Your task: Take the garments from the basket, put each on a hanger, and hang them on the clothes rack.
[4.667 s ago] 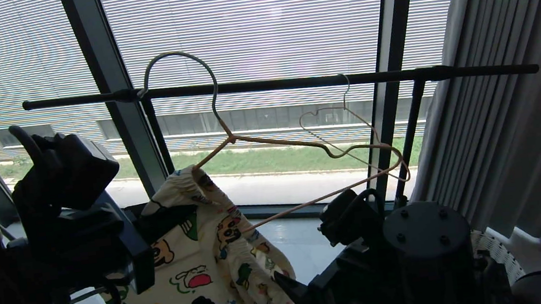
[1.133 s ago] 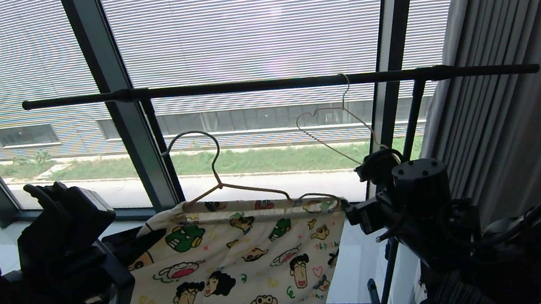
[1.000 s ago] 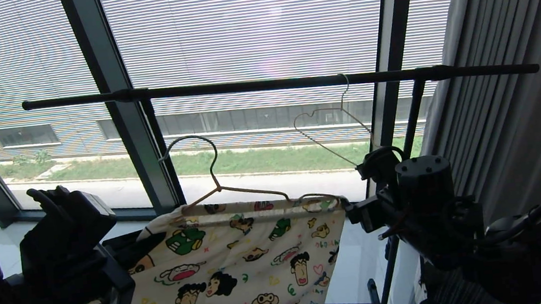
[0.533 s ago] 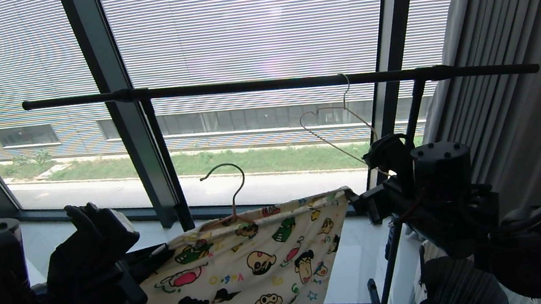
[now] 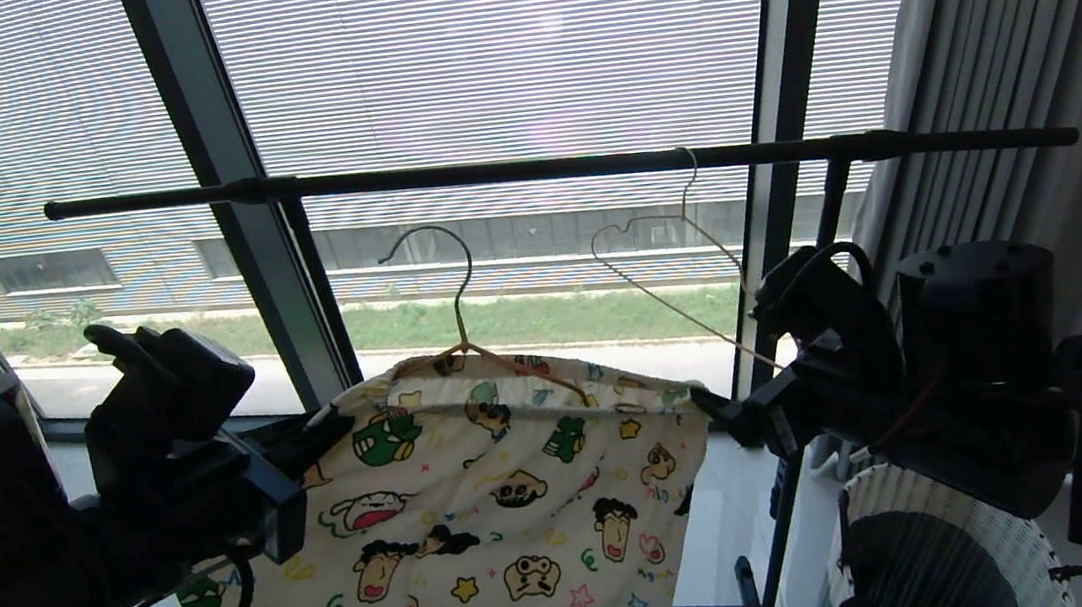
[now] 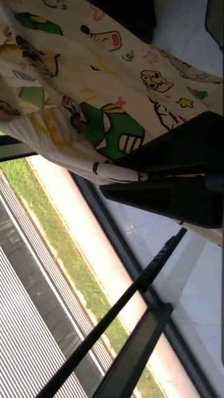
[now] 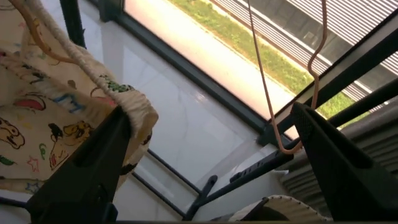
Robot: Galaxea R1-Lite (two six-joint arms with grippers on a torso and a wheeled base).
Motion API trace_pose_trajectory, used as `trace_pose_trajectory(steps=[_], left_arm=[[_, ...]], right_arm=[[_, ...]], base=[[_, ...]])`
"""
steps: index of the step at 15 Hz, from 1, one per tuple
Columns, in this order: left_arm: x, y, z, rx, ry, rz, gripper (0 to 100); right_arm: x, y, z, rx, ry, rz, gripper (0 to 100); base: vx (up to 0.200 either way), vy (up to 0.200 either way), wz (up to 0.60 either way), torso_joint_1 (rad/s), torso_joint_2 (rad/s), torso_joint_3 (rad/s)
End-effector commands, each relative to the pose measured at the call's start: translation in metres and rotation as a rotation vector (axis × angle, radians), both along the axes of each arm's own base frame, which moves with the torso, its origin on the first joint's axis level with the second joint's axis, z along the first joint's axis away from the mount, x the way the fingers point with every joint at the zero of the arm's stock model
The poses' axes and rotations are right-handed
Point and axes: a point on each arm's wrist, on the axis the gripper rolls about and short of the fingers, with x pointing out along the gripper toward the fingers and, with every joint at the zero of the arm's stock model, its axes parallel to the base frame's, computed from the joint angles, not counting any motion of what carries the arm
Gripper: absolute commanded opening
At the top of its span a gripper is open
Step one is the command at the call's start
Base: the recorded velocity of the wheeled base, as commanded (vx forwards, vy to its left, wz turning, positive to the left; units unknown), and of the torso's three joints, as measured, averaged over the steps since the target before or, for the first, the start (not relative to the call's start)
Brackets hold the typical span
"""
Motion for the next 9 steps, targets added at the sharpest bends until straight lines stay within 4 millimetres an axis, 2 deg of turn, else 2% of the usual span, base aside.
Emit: trace_pose_trajectory(steps=[1,3,6,9], left_arm=[[-0.001,0.000,0.002,-0.004,-0.015,-0.003,0],[-0.003,-0.002,0.002,-0.003,-0.018,-0.014,0],[-0.006,-0.017,0.003,-0.008,-0.035,-0.092,0],[-0.009,-0.027,0.003,-0.009,-0.045,-0.144,0]], right_arm=[[-0.005,-0.002,0.008,0.012,-0.022,0.020,100],[-0.006,-0.002,0.010,0.009,-0.028,0.072,100],[-0.013,-0.003,0.018,0.039,-0.033,0.187,100],[-0.024,-0.010,0.021,0.019,0.039,0.303,100]], base=[[0.000,0.000,0.00,0.000,0.00,0.000],[0.000,0.000,0.00,0.000,0.00,0.000],[0.000,0.000,0.00,0.000,0.00,0.000],[0.000,0.000,0.00,0.000,0.00,0.000]])
